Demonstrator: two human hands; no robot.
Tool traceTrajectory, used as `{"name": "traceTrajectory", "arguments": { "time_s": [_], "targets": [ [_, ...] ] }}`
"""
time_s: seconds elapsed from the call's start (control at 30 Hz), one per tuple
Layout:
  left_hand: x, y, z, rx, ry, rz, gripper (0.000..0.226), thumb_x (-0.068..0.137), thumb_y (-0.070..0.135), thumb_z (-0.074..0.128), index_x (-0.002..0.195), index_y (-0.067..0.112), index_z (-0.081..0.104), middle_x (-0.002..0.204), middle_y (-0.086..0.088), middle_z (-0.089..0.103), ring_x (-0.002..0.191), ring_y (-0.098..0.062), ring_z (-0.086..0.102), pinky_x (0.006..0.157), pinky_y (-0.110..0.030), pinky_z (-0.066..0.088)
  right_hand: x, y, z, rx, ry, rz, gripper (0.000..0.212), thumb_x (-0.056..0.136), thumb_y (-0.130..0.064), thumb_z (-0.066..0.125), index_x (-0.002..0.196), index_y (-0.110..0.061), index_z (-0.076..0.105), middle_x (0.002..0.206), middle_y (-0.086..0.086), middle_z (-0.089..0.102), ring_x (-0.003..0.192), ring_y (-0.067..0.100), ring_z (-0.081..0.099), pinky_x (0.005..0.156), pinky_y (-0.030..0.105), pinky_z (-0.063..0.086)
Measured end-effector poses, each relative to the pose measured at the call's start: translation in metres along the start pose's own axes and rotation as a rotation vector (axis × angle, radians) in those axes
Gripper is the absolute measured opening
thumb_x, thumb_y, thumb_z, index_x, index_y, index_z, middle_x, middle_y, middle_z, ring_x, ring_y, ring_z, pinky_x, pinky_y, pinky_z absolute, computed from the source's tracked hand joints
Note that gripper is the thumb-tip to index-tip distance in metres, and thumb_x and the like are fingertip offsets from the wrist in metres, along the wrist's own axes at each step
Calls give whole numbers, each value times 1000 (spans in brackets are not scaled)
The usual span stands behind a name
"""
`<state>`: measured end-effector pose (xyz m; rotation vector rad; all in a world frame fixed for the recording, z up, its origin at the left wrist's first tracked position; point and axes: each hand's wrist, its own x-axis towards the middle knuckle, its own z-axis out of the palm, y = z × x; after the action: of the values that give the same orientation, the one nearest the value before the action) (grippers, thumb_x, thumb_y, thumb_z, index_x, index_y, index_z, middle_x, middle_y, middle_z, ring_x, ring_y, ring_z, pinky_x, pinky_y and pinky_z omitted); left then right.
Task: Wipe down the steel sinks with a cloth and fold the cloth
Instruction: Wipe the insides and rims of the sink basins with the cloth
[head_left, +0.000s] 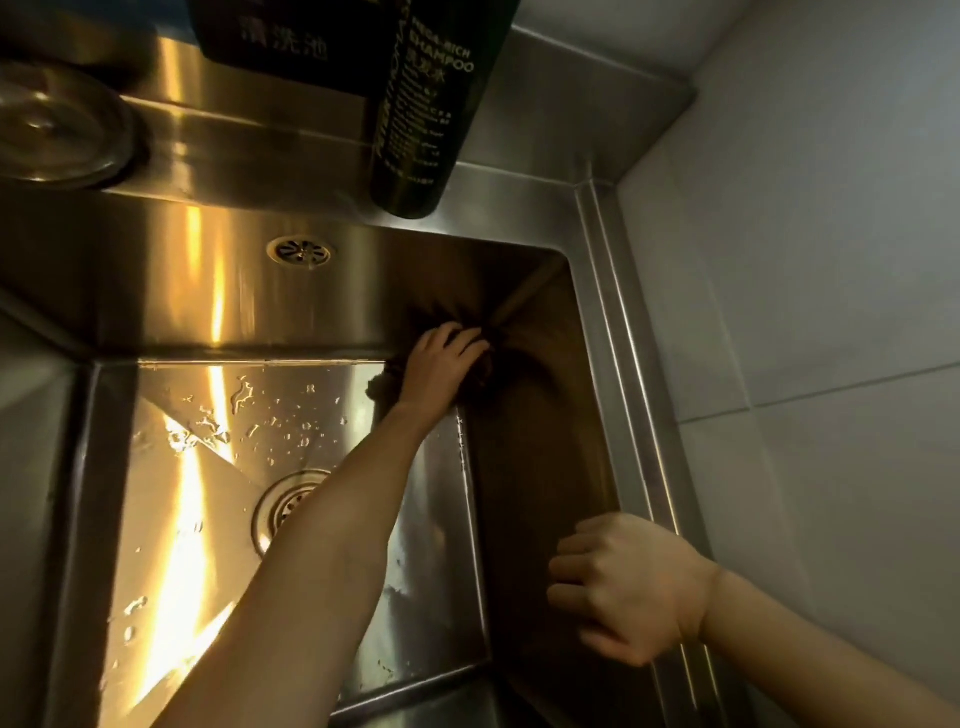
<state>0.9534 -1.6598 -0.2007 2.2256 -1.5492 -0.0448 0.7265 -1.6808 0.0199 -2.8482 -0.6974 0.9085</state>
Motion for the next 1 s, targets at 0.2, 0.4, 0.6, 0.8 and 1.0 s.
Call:
{"name": "traceTrajectory", "arguments": {
  "time_s": [0.2,0.4,0.6,0.8,1.0],
  "targets": [
    [-17,-15,32,93,-331,-144,51,91,15,49,141,17,42,141,-8,46,131,-31,35,110,-41,24,2,-1,-2,75,-22,55,22,85,-43,47,74,-26,56,72,-9,55,65,9,49,63,21,35],
    [-72,-78,-1,181,-331,-248,48,86,10,55,133,16,51,134,-9,51,127,-32,39,106,-40,29,0,-4,-6,54,-61,66,23,83,-45,45,76,-28,58,71,-10,55,63,7,49,61,20,39],
    [-146,-159,-49,155,-356,-434,57,78,7,62,133,15,53,135,-12,51,129,-35,38,106,-42,31,1,-6,-9,47,-66,58,18,82,-45,50,78,-29,56,75,-9,56,67,8,53,65,23,47],
    [-129,-119,-87,127,-573,-559,81,84,32,58,151,29,13,159,-1,7,145,-22,3,116,-40,4,8,-13,-15,-59,-198,133,26,85,-42,49,100,-24,60,98,-2,62,89,17,59,83,34,51],
    [-151,-75,-171,127,-545,-135,37,88,30,50,124,32,56,140,3,46,133,-20,37,112,-35,24,45,-23,-31,-51,-111,260,38,82,-33,64,117,-22,58,119,3,56,107,18,55,87,32,46]
  ]
}}
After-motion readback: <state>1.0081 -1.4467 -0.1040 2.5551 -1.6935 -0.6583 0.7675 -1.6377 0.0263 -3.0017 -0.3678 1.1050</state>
